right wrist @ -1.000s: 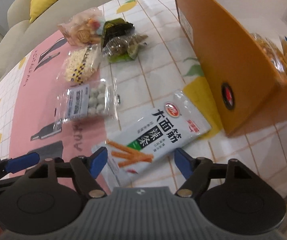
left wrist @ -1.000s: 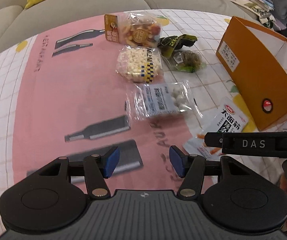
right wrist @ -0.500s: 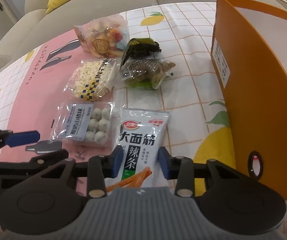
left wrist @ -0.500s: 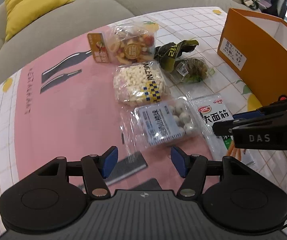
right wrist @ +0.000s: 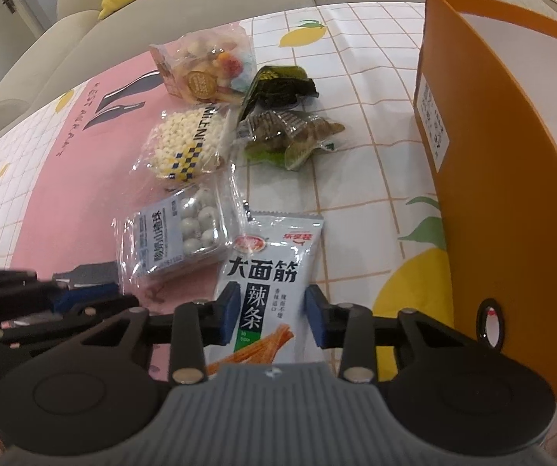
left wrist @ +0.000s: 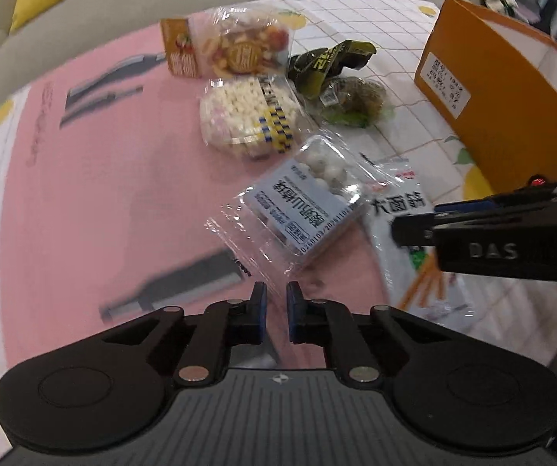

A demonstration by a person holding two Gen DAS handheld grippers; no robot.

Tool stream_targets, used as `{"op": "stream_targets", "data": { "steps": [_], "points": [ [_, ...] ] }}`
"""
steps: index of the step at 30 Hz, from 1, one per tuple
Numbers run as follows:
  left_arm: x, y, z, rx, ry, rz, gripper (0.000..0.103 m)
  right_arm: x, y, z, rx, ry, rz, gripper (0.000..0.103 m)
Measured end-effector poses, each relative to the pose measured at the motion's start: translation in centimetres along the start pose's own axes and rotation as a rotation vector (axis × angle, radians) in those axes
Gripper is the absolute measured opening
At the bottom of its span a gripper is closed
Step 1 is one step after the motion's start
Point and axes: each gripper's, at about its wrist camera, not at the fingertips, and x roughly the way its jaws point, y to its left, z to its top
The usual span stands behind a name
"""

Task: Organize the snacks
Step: 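Grasp the quail-egg pack with the left gripper while the right gripper grasps the spicy-stick bag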

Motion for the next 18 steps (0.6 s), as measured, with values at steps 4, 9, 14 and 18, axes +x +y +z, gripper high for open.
{"op": "stream_targets", "data": {
  "steps": [4, 9, 14, 18],
  "points": [
    [-0.9, -0.7, -1.1, -0.083, 0.051, -0.028, 0.0, -0.5, 0.0, -0.7, -0.029, 0.003, -0.001, 0.041],
    [-1.7, -1.4, -3.3, -0.199, 0.112, -0.104, 0.0, -1.0, -0.1, -1.9, -0.061, -0.002, 0.007, 0.042],
    [-2.8, -2.2, -3.3, -0.113, 0.057, -0.063, 0.009, -1.5, -0.1, -2.3, -0.069, -0.002, 0.011, 0.043],
    [-3.7, -1.9, -1.9, -0.043, -0.011, -0.027, 0.034, -2.2, 0.0, -2.3, -0.066, -0.031, 0.035, 0.053]
  ]
}}
